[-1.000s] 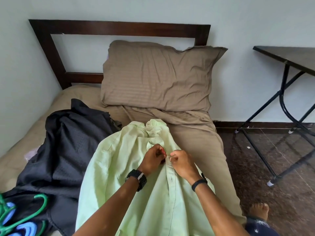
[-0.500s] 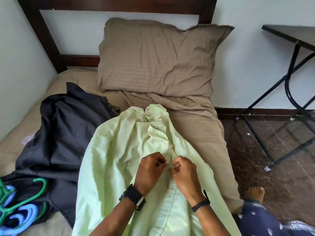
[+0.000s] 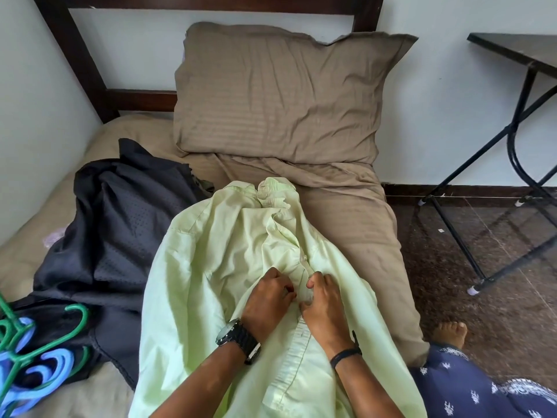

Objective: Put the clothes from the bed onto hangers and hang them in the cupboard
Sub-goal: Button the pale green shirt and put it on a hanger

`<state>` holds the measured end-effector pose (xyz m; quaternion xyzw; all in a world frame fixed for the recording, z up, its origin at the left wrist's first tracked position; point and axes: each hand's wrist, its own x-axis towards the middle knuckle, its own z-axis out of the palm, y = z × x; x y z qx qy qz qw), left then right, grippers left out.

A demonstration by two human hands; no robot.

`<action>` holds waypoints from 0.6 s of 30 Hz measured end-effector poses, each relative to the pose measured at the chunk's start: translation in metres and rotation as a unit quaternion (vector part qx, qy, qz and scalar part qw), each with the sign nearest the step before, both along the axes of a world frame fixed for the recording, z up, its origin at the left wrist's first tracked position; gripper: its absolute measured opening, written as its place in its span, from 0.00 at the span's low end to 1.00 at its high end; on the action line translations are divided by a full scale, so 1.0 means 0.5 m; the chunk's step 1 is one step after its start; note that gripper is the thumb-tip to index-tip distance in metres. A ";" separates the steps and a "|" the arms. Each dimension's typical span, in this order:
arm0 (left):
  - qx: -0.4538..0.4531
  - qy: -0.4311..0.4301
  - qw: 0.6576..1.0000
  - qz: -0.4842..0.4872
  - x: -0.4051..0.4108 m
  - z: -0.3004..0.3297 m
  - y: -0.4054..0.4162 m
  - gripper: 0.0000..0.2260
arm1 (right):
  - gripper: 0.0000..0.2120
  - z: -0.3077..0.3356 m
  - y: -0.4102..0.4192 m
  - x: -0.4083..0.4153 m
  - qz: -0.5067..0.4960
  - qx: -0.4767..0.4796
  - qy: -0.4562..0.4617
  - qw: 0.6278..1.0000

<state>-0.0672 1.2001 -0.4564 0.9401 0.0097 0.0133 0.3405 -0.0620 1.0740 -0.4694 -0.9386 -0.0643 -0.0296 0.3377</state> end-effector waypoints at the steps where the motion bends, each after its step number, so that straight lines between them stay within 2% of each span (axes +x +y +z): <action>1: 0.008 0.000 1.000 -0.004 -0.002 0.000 -0.001 0.06 | 0.15 0.001 -0.001 0.000 0.000 -0.001 0.010 1.000; 6: 0.021 0.007 1.000 -0.019 -0.007 0.000 0.002 0.07 | 0.14 0.003 -0.007 0.000 -0.006 0.020 0.017 1.000; 12: 0.027 0.007 0.998 -0.048 -0.017 -0.003 0.004 0.06 | 0.10 0.030 -0.030 -0.006 -0.071 0.183 0.071 0.978; 15: 0.010 0.000 1.000 -0.025 -0.020 -0.005 0.000 0.04 | 0.11 0.037 -0.042 -0.011 -0.105 0.311 0.131 0.935; 18: -0.025 0.005 0.999 0.026 -0.025 0.002 -0.007 0.04 | 0.11 0.052 -0.052 -0.019 -0.116 0.473 0.208 0.848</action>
